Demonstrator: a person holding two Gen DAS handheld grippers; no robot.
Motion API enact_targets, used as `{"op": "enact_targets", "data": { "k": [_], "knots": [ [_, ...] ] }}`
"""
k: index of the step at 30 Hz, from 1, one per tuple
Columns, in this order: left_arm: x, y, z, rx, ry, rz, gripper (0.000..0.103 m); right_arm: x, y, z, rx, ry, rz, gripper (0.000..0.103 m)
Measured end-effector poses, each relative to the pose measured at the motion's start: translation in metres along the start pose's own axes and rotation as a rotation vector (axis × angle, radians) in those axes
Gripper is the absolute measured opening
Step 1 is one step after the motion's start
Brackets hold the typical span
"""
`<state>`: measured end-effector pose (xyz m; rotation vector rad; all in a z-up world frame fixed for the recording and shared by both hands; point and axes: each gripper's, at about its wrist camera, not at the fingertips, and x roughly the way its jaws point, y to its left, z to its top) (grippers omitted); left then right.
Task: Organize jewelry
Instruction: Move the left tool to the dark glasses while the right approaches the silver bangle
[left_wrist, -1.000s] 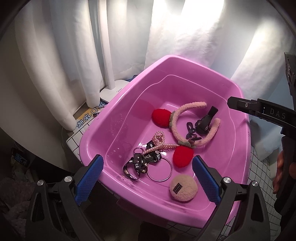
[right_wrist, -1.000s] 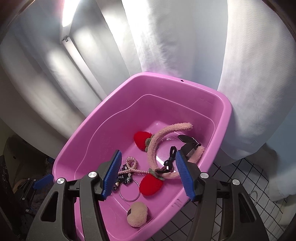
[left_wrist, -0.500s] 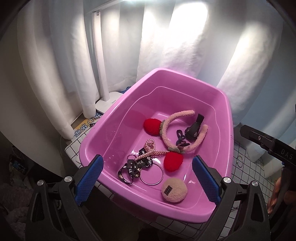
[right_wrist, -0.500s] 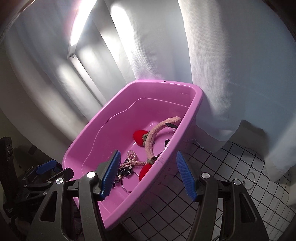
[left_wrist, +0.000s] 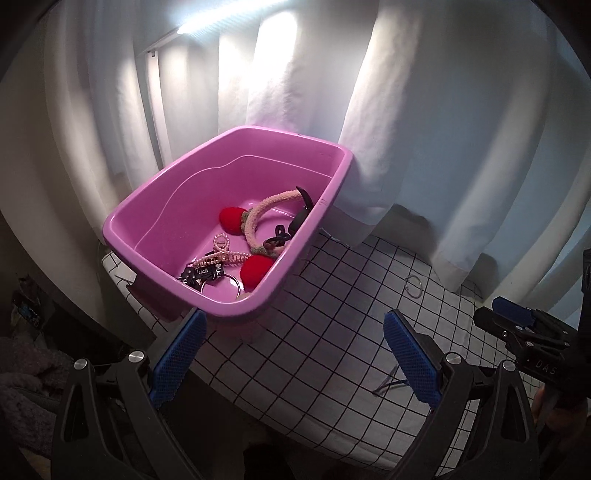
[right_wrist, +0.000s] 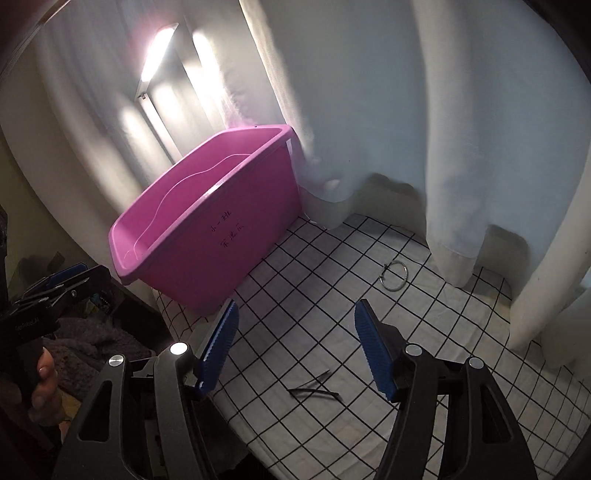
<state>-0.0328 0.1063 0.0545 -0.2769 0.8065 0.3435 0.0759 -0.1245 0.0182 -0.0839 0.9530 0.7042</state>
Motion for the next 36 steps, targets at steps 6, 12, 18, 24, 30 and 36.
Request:
{"op": "enact_targets", "data": {
  "k": [6, 12, 18, 24, 30, 36],
  "knots": [
    [0.001, -0.043, -0.044, -0.052, 0.071, -0.001, 0.095, -0.023, -0.056, -0.041, 0.010, 0.043, -0.044, 0.063],
    [0.020, -0.061, -0.077, -0.061, 0.091, 0.030, 0.095, -0.023, -0.089, -0.064, 0.029, 0.047, -0.110, 0.063],
    [0.058, -0.067, -0.102, -0.107, 0.127, 0.029, 0.095, 0.008, -0.097, -0.067, 0.017, 0.062, -0.130, 0.063],
    [0.081, -0.079, -0.118, -0.142, 0.149, 0.061, 0.095, 0.046, -0.095, -0.052, -0.072, 0.089, -0.129, 0.063],
    [0.103, -0.090, -0.130, -0.255, 0.149, 0.140, 0.095, 0.082, -0.103, -0.033, -0.174, 0.094, -0.078, 0.063],
    [0.118, -0.114, -0.141, -0.351, 0.146, 0.234, 0.095, 0.114, -0.123, -0.019, -0.225, 0.110, -0.007, 0.063]
  ]
}}
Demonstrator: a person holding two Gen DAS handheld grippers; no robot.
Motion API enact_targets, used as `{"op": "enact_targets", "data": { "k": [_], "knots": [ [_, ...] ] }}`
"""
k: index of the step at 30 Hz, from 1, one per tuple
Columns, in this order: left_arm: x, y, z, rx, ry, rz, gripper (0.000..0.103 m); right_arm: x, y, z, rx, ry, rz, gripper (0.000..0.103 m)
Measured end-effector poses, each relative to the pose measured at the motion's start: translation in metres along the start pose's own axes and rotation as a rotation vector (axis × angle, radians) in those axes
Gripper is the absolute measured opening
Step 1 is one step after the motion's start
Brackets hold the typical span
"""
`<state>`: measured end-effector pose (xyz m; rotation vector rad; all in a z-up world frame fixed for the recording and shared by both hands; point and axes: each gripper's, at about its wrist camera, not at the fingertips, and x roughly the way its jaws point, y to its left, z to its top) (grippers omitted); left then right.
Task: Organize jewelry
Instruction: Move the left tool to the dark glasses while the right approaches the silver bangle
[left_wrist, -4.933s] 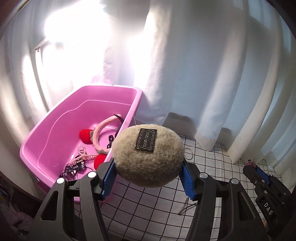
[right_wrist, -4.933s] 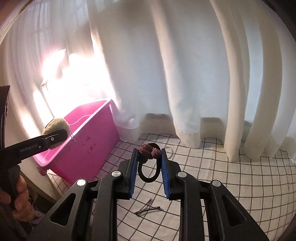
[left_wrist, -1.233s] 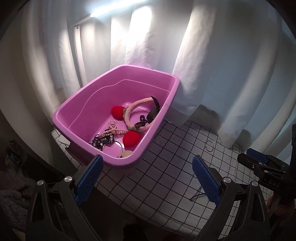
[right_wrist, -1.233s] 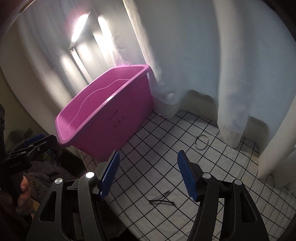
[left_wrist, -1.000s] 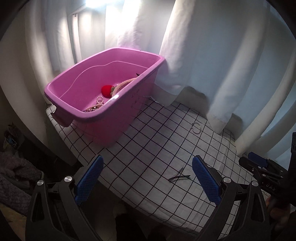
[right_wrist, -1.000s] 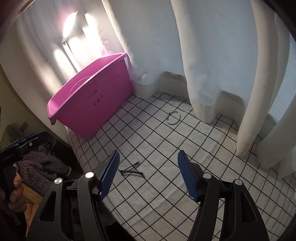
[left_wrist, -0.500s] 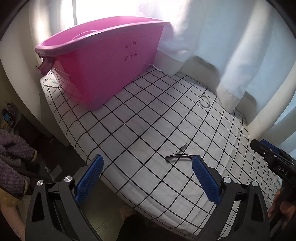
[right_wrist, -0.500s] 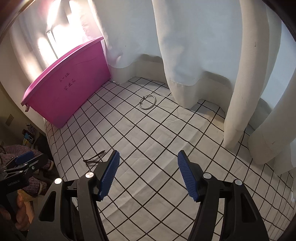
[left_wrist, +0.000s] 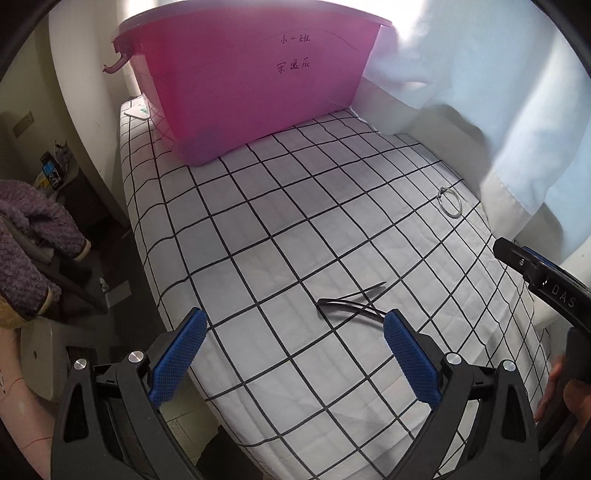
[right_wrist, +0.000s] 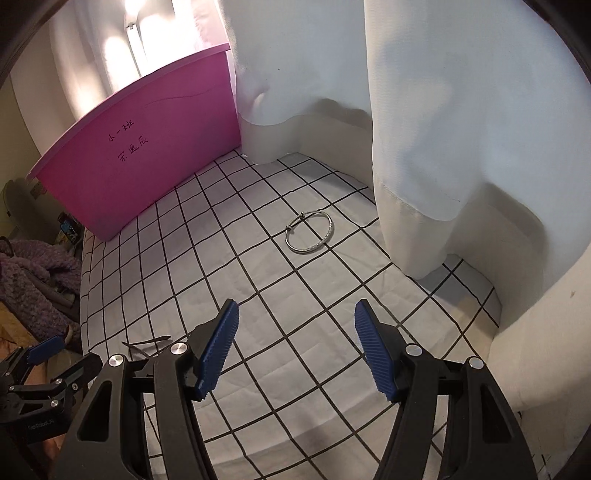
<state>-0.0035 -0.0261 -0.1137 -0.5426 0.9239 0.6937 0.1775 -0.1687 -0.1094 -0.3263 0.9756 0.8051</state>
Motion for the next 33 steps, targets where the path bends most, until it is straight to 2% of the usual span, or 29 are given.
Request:
{"op": "enact_targets", "data": {
  "k": [2, 7, 12, 33],
  "knots": [
    [0.003, -0.005, -0.004, -0.032, -0.015, 0.038, 0.095, 0.011, -0.007, 0.004, -0.018, 0.006, 0.019, 0.063],
    [0.015, -0.015, -0.014, -0.096, 0.001, 0.051, 0.095, 0.032, -0.015, 0.019, -0.054, 0.008, 0.071, 0.063],
    [0.017, -0.032, -0.015, -0.105, -0.052, 0.094, 0.095, 0.045, -0.019, 0.031, -0.089, -0.003, 0.058, 0.063],
    [0.049, -0.045, -0.015, -0.215, -0.049, 0.199, 0.095, 0.102, -0.011, 0.046, -0.223, 0.053, 0.021, 0.063]
  ]
}}
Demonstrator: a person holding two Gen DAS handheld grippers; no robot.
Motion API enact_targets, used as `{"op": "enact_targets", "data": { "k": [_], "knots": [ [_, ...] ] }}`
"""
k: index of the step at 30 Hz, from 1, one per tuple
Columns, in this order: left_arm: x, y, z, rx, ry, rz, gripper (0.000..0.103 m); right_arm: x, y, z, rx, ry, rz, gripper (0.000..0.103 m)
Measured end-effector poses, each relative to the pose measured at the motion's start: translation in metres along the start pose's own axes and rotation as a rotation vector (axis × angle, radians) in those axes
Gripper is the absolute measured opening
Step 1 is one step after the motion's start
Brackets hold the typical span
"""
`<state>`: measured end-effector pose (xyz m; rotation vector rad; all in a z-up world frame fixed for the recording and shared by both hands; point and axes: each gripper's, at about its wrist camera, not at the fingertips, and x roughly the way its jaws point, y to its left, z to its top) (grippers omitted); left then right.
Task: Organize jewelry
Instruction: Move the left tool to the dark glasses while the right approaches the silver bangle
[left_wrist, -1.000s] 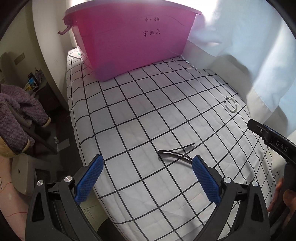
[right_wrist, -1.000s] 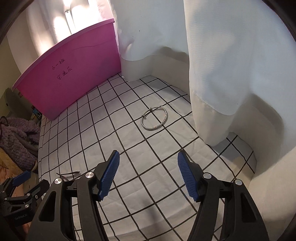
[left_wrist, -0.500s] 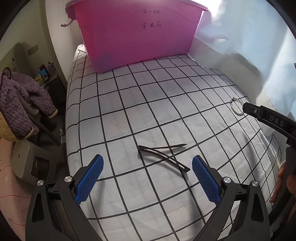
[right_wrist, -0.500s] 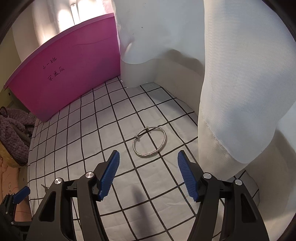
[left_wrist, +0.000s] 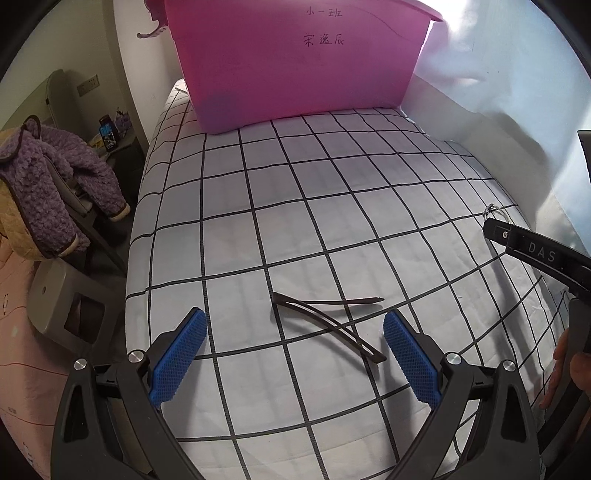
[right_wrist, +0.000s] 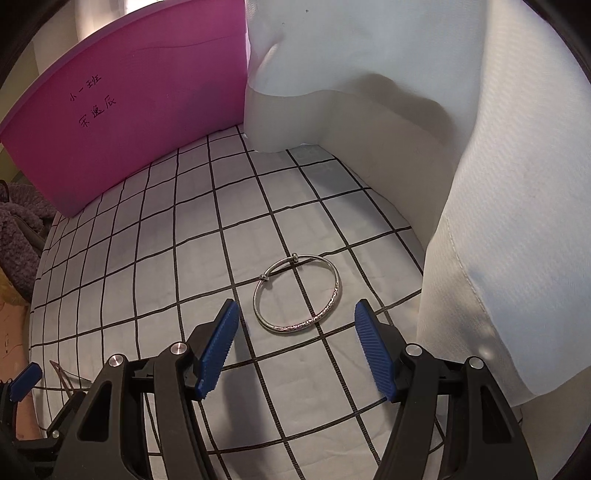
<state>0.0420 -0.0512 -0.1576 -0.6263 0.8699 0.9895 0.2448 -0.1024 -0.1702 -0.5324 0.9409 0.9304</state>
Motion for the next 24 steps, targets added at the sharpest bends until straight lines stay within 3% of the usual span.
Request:
{"op": "enact_targets", "data": {
  "k": [18, 24],
  "knots": [
    [0.0040, -0.0083, -0.0035, -0.022, -0.040, 0.042, 0.097, 0.0048, 0.0048, -0.0055, -0.049, -0.072, -0.021, 0.065],
    [0.0006, -0.0068, -0.0062, -0.011, -0.047, 0.023, 0.092, 0.0054, 0.0051, -0.0077, -0.054, -0.078, -0.018, 0.064]
  ]
}}
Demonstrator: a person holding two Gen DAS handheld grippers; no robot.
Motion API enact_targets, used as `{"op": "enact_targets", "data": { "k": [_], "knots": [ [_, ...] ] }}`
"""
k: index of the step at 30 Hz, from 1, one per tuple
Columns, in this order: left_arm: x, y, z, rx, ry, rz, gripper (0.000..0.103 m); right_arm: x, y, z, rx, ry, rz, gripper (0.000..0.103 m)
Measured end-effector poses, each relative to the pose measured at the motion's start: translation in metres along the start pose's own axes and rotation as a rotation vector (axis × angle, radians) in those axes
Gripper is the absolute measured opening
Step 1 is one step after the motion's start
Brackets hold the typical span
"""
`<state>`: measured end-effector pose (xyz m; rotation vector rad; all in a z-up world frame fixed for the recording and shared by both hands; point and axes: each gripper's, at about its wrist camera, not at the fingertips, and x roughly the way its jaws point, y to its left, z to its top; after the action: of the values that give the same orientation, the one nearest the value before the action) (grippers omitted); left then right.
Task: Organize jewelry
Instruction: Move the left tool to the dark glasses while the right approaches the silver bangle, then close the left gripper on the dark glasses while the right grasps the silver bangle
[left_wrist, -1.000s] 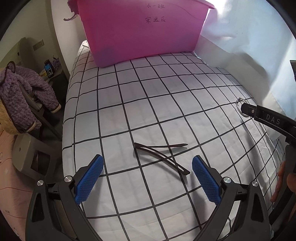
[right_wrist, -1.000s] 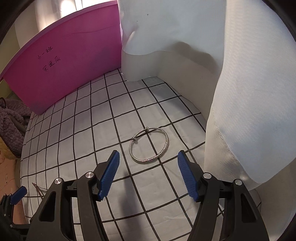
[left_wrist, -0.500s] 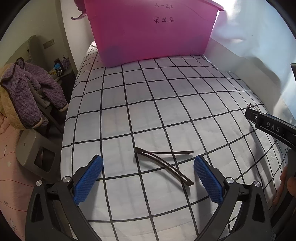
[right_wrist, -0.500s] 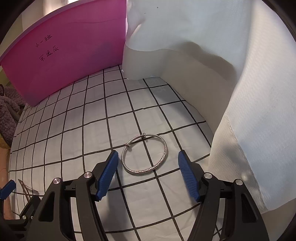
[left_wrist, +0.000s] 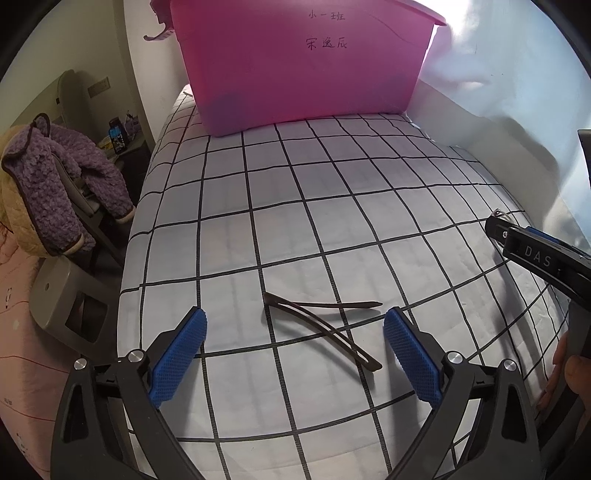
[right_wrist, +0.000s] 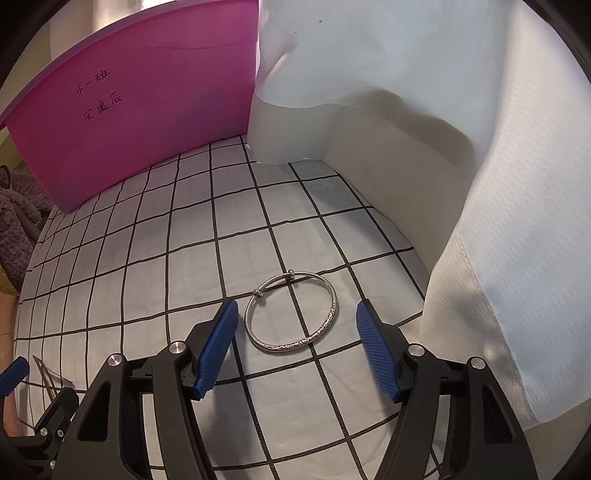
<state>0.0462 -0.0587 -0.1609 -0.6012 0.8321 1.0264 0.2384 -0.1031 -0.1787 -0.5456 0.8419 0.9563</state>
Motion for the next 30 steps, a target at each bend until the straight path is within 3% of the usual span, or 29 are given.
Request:
{"op": "enact_targets", "data": {
  "k": [5, 9, 11, 13, 14, 16, 24, 30],
  "knots": [
    [-0.007, -0.001, -0.006, 0.029, -0.023, -0.021, 0.077, -0.003, 0.010, -0.003, -0.027, -0.011, -0.002, 0.049],
    [-0.010, 0.000, -0.008, 0.047, -0.036, -0.037, 0.068, -0.004, 0.011, -0.003, -0.021, -0.020, -0.003, 0.049],
    [-0.013, -0.002, -0.009, 0.070, -0.051, -0.056, 0.049, -0.003, 0.010, -0.003, -0.021, -0.020, -0.002, 0.048],
    [-0.014, -0.004, -0.009, 0.085, -0.058, -0.072, 0.037, -0.002, 0.011, -0.003, -0.017, -0.021, 0.001, 0.048],
    [-0.014, -0.004, -0.008, 0.088, -0.061, -0.081, 0.022, -0.002, 0.010, -0.002, -0.013, -0.021, 0.004, 0.048],
    [-0.012, -0.001, -0.005, 0.086, -0.061, -0.095, 0.005, -0.002, 0.009, -0.003, -0.007, -0.022, 0.005, 0.048],
    [-0.010, 0.008, 0.000, 0.080, -0.049, -0.126, 0.003, -0.004, 0.006, -0.004, 0.007, -0.032, 0.005, 0.048],
    [-0.019, 0.010, 0.007, 0.122, -0.084, -0.136, 0.003, -0.015, 0.011, -0.011, 0.021, -0.055, 0.012, 0.048]
  ]
}}
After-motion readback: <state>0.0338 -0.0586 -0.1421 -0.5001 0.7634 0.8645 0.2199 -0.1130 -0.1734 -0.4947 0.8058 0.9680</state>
